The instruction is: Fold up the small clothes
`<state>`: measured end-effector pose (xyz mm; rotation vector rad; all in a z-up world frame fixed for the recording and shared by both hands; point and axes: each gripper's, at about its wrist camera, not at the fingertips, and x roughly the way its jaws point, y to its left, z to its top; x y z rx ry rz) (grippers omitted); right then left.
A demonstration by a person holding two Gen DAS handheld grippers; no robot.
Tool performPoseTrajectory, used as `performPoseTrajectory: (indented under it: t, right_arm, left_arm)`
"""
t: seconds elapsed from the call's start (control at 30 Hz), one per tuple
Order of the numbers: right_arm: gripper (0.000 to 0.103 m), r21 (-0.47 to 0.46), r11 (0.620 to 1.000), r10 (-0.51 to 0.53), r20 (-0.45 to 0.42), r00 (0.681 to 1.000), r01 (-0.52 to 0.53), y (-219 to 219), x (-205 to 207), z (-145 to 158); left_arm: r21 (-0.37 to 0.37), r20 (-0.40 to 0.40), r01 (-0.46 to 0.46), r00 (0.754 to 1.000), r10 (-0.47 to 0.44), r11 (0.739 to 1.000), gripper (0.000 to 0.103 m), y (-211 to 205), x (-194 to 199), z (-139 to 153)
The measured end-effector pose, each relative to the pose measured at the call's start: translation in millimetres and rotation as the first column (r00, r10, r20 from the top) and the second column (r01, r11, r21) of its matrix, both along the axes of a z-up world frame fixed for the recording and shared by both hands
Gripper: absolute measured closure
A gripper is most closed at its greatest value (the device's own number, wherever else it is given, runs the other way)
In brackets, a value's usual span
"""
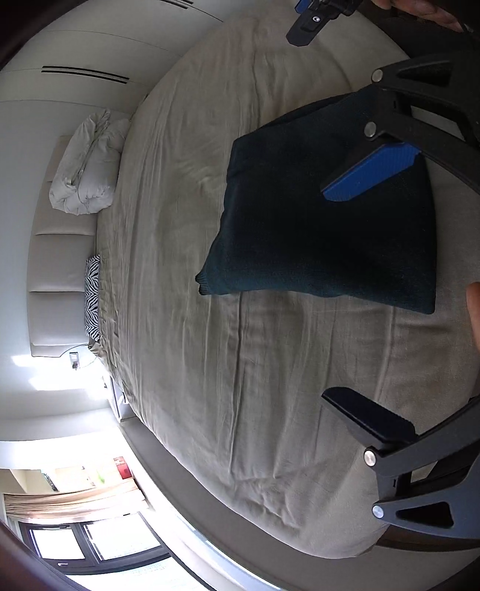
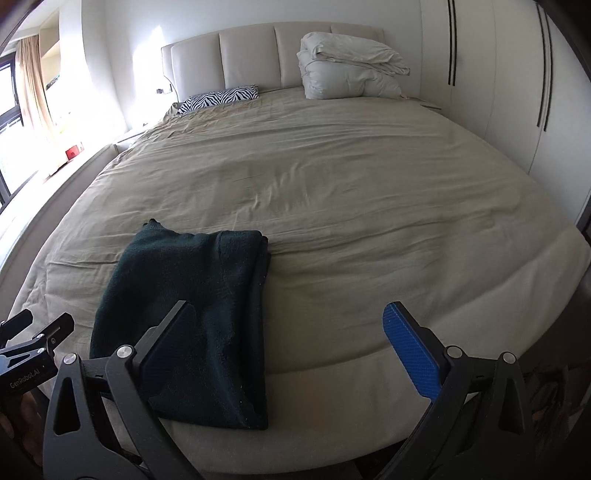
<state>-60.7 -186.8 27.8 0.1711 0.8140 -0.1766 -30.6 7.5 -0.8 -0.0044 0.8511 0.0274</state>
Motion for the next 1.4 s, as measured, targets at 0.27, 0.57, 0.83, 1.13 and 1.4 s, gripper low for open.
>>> performPoseTrajectory:
  t: [0.27, 0.57, 0.83, 1.13, 1.4]
  right_arm:
    - [0.0, 0.018, 1.0, 0.023, -0.101, 0.995, -0.021, 8.8, 10.9, -28.3]
    - [0.0, 0.0, 0.999, 0.034, -0.121, 0.992, -0.034, 17.0, 10.4, -31.6]
    - [0.0, -0.011, 1.0, 0.01, -0.125, 0.992, -0.011, 16.3, 8.8, -32.3]
    - [0.0, -0.037, 0.999, -0.005, -0.138, 0.99, 0.0, 20.4, 9.7, -37.2]
    - [0.0, -0.054, 0.998, 0.003, -0.15, 0.989, -0.011, 25.5, 9.6, -41.5]
  left_arm:
    - [0.004, -0.046, 0.006, 0.999, -0.006, 1.0, 0.0, -2.9, 3.0, -19.3]
    - [0.009, -0.062, -0.003, 0.998, 0.004, 1.0, 0.0, 2.9, 7.3, -25.5]
    - [0.01, -0.077, 0.002, 0.997, -0.001, 1.0, 0.0, 0.5, 7.8, -29.3]
    - [0.006, -0.097, -0.009, 0.995, 0.009, 1.0, 0.0, 2.9, 9.3, -35.1]
    - [0.001, -0.105, -0.015, 0.994, 0.015, 1.0, 0.0, 5.1, 10.2, -36.8]
